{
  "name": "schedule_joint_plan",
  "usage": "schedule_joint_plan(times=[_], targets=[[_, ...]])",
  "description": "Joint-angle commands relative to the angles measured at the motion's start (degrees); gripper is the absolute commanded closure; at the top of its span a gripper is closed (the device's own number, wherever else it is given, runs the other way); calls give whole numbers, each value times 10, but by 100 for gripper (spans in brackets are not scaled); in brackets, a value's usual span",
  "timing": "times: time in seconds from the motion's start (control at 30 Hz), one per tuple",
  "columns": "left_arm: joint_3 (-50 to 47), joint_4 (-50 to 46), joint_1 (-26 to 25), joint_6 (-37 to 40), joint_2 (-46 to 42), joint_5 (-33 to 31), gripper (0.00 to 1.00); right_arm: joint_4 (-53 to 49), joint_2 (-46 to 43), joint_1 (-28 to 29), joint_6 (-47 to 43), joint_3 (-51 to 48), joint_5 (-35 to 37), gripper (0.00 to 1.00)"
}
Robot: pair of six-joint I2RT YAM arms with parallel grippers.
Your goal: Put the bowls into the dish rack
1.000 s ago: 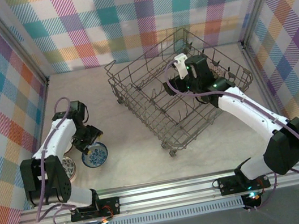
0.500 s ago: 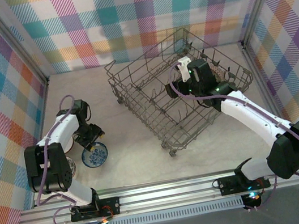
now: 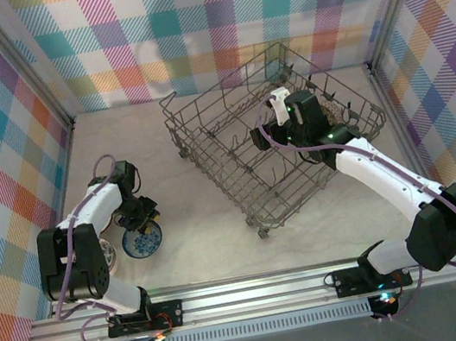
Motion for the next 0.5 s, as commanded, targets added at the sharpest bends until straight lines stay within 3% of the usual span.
schedule_joint_plan(times=[0.0,0.47], targets=[[-7,0,7,-11,-19,9,74,9,1,-4,3,7,-10,3],[-6,-3,7,-30,-74,23,91,6,2,-4,-11,17,-22,3]])
